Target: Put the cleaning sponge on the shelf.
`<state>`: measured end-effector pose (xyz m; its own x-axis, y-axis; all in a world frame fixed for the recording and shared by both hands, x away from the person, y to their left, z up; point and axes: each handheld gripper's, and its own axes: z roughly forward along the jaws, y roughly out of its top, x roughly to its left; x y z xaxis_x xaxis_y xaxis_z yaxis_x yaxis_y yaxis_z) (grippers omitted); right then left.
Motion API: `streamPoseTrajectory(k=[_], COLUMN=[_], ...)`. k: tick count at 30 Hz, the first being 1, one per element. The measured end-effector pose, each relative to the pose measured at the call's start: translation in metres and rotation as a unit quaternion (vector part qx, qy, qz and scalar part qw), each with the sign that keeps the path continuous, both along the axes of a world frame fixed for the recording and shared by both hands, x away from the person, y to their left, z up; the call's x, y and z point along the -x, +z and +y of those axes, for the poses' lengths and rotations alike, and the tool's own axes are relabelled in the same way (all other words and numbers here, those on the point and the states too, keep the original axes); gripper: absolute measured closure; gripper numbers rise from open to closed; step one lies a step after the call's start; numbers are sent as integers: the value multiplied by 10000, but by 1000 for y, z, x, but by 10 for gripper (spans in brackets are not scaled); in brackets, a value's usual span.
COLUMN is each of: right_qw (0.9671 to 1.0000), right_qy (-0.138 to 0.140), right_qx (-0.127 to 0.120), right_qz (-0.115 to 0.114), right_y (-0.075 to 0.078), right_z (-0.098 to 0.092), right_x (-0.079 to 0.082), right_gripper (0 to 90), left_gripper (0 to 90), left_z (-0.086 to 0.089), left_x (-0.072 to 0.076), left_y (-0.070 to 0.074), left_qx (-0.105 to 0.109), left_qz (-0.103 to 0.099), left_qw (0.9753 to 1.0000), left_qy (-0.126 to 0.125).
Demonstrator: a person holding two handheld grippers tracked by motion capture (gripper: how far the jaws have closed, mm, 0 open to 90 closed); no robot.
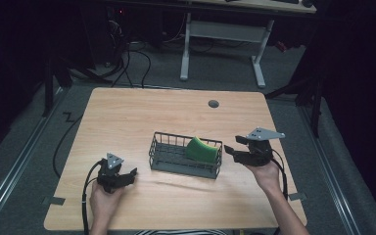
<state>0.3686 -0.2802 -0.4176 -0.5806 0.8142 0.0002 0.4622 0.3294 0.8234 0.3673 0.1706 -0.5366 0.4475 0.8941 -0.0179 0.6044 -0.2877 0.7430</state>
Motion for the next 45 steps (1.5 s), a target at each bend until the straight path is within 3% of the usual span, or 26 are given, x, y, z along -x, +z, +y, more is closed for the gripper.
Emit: streamPoseTrajectory(k=[21,28,45], right_qw=[9966,9956,9928], right_qy=[-611,-665,-801], right_qx=[-530,-662,-799], right_qz=[-131,71,398], right_y=[-1,-13,-53], right_z=[-64,-78,-85], right_x=[23,31,42], right_gripper=[399,395,391], left_gripper=[271,272,267], left_z=[0,0,0], left_x=[0,0,0], left_y=[0,0,0], left_qx=[0,0,-13], left_qz=[0,0,-3], left_qw=[10000,10000,10000], left_qy=[0,0,-1])
